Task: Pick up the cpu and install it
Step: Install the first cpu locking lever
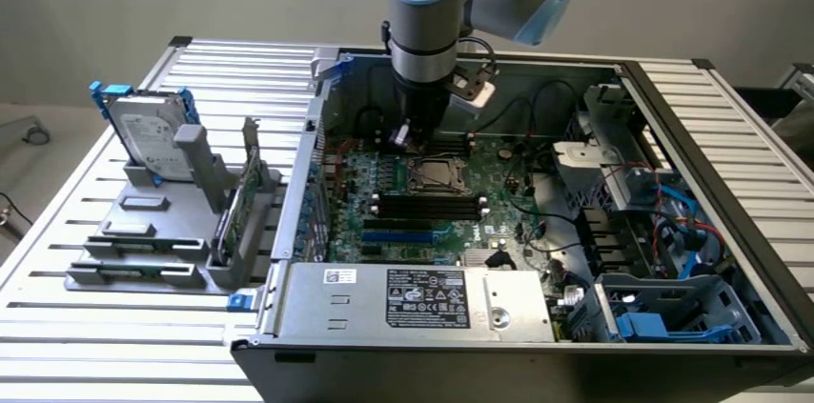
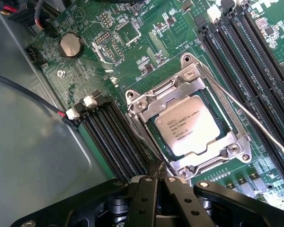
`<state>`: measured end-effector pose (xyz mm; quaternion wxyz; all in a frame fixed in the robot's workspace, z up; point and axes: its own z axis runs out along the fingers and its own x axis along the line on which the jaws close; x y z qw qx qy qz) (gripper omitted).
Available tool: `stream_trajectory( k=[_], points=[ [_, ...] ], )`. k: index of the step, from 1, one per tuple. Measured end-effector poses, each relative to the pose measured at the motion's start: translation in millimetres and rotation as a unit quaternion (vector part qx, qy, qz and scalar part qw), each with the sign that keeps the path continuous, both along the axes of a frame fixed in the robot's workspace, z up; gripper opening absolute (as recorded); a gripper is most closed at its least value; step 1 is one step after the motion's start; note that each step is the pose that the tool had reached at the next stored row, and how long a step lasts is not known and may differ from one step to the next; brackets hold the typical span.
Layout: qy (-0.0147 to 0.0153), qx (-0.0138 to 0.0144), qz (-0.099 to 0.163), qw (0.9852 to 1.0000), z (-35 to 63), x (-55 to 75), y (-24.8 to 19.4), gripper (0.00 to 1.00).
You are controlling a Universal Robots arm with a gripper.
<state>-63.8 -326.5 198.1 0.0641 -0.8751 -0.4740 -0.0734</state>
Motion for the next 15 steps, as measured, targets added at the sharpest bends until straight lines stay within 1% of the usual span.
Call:
stream_trajectory(
  k=[6,10,15],
  points=[
    [0.0001,-0.0001,-0.005,1.0000,0.0,-1.1,0.9,0.11],
    [0.0000,0.0000,-0.006,1.0000,0.0,-1.2,2.2,0.11],
    [0.0000,-0.0002,-0.006,1.0000,0.0,-1.2,2.3,0.11]
  ],
)
